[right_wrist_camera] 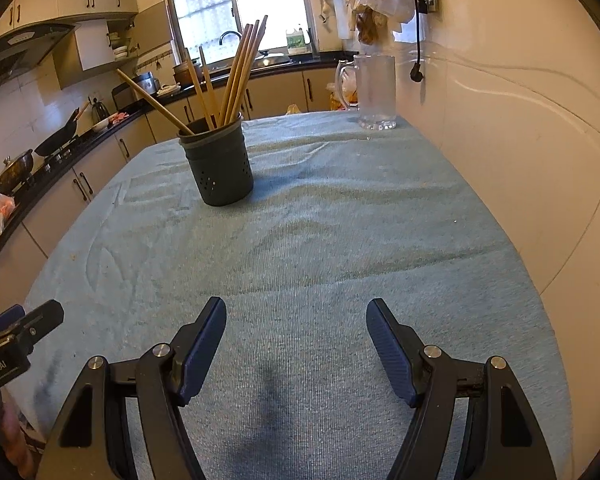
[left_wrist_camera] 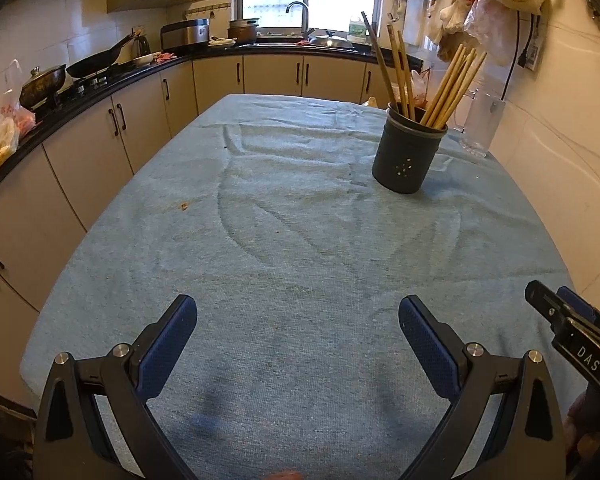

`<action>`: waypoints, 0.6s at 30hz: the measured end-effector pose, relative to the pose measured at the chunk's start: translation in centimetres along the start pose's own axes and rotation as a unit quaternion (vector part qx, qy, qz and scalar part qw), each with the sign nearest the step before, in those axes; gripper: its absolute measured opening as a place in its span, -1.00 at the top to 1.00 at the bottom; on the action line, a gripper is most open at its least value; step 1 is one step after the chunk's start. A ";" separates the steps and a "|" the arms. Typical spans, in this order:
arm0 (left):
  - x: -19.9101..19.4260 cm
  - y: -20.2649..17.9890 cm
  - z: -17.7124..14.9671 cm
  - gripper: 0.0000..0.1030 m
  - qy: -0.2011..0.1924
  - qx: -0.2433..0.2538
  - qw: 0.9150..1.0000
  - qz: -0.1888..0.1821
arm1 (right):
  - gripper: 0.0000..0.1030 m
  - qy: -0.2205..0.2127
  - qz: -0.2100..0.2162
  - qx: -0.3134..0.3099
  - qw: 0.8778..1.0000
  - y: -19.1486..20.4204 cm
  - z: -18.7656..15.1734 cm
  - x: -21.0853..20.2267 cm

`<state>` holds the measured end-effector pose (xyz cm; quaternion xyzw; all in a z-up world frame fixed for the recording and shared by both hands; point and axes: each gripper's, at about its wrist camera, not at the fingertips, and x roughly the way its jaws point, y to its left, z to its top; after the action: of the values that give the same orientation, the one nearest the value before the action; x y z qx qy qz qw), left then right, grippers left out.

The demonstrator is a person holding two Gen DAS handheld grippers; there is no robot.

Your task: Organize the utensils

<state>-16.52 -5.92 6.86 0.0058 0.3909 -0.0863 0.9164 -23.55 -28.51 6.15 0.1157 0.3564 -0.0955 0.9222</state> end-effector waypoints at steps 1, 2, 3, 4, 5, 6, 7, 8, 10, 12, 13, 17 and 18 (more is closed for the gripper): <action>0.0 -0.1 0.0 -0.95 -0.001 0.001 1.000 -0.001 | -0.50 -0.002 0.000 0.001 1.000 0.0 0.0 -0.1; -0.1 -0.1 0.0 -0.95 -0.001 0.003 1.000 -0.002 | -0.50 -0.003 -0.001 0.002 1.000 -0.1 0.0 -0.1; -0.1 -0.1 -0.1 -0.95 -0.001 0.004 1.000 -0.003 | -0.51 -0.003 -0.002 0.002 1.000 -0.1 0.0 -0.1; -0.2 -0.2 -0.2 -0.95 -0.002 0.004 1.000 -0.004 | -0.51 -0.003 -0.003 0.002 1.000 -0.1 0.0 -0.1; -0.2 -0.2 -0.2 -0.95 -0.002 0.005 1.000 -0.005 | -0.51 -0.004 -0.003 0.003 1.000 -0.1 0.0 0.0; -0.2 -0.2 -0.2 -0.95 -0.002 0.005 1.000 -0.005 | -0.51 -0.004 -0.003 0.004 1.000 0.0 0.0 0.0; -0.2 -0.2 -0.2 -0.95 -0.002 0.005 1.000 -0.004 | -0.51 -0.005 -0.003 0.004 1.000 -0.1 0.0 0.0; -0.2 -0.3 -0.2 -0.95 -0.002 0.006 1.000 -0.005 | -0.51 -0.006 -0.004 0.004 1.000 -0.1 0.0 0.0; -0.2 -0.3 -0.2 -0.95 -0.002 0.006 1.000 -0.006 | -0.51 -0.009 -0.006 0.006 1.000 -0.1 0.0 -0.2; -0.3 -0.3 -0.3 -0.95 -0.001 0.008 1.000 -0.007 | -0.52 -0.011 -0.007 0.007 1.000 -0.1 0.1 -0.3; -0.3 -0.3 -0.3 -0.95 -0.001 0.008 1.000 -0.008 | -0.52 -0.012 -0.008 0.007 1.000 -0.1 0.0 -0.3; -0.4 -0.3 -0.4 -0.95 0.000 0.010 1.000 -0.011 | -0.52 -0.013 -0.009 0.008 1.000 -0.1 0.0 -0.4; -0.4 -0.3 -0.4 -0.95 0.001 0.010 1.000 -0.012 | -0.52 -0.013 -0.009 0.008 1.000 -0.1 0.0 -0.4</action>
<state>-17.11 -6.13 6.83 0.0106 0.3905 -0.1013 0.9149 -23.87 -28.54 6.37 0.1188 0.3442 -0.1080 0.9251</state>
